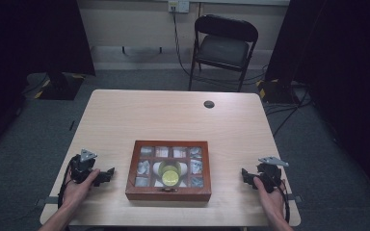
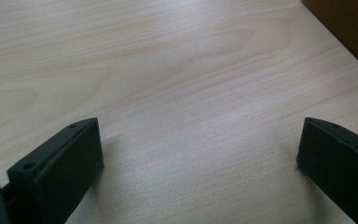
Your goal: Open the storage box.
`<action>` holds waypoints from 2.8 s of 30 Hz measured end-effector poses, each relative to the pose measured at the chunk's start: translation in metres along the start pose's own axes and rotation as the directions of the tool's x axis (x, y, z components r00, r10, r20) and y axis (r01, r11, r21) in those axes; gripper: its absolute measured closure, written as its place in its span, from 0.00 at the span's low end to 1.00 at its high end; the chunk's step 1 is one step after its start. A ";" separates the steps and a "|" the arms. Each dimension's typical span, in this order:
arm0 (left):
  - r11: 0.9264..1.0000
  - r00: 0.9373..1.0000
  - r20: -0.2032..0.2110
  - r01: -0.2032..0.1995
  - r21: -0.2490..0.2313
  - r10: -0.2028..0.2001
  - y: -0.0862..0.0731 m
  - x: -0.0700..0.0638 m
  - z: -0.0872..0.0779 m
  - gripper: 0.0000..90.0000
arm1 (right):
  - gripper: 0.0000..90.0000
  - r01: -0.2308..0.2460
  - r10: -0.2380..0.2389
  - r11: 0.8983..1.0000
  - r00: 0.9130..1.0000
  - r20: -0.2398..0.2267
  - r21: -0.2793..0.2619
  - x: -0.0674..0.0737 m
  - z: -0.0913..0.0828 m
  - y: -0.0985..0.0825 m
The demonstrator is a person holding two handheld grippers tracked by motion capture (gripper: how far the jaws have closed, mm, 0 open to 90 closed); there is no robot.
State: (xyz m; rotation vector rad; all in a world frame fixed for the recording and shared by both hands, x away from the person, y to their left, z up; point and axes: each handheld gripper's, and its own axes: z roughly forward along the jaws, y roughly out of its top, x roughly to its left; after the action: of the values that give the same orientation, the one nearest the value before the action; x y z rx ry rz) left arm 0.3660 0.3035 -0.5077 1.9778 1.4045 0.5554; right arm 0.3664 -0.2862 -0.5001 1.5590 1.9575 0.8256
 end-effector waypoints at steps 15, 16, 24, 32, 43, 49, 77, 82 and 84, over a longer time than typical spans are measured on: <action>0.999 1.000 0.007 0.019 0.027 -0.019 0.007 0.005 -0.005 0.17 | 0.12 0.000 0.000 1.000 1.000 0.000 0.000 0.000 0.000 0.000; 0.999 1.000 0.014 0.026 0.024 -0.026 0.007 0.005 -0.005 0.17 | 0.12 -0.001 0.001 1.000 1.000 0.000 0.000 0.000 0.000 0.000; 1.000 0.993 0.114 0.027 0.011 -0.028 0.010 0.003 -0.016 0.21 | 0.12 0.014 -0.014 1.000 1.000 -0.014 0.001 0.001 0.000 0.000; 0.999 0.981 0.191 0.029 -0.019 -0.025 0.015 -0.007 -0.023 0.24 | 0.12 0.020 -0.020 1.000 1.000 -0.021 0.000 0.001 0.000 0.000; 0.994 0.971 0.227 -0.056 -0.092 0.075 0.024 -0.023 -0.039 0.31 | 0.12 0.052 -0.052 0.999 0.997 -0.056 0.000 0.004 0.001 0.001; 0.989 0.957 0.261 -0.101 -0.110 0.126 0.028 -0.031 -0.048 0.34 | 0.12 0.079 -0.079 0.997 0.993 -0.083 -0.004 0.005 0.001 0.001; 0.968 0.853 0.465 -0.166 -0.190 0.237 0.047 -0.087 -0.055 0.34 | 0.12 0.181 -0.181 0.983 0.964 -0.195 -0.018 0.011 0.003 0.003; 0.962 0.825 0.500 -0.187 -0.198 0.263 0.060 -0.104 -0.053 0.35 | 0.12 0.198 -0.198 0.980 0.957 -0.211 -0.022 0.012 0.006 0.005; 0.958 0.818 0.503 -0.204 -0.201 0.280 0.067 -0.110 -0.050 0.35 | 0.12 0.202 -0.201 0.979 0.955 -0.217 -0.021 0.013 0.007 0.006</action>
State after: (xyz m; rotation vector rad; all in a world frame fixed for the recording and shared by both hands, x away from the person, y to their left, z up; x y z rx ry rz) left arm 0.3404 0.1974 -0.4218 2.0020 0.7581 0.1783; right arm 0.3725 -0.2718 -0.5003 1.2862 2.2289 0.9413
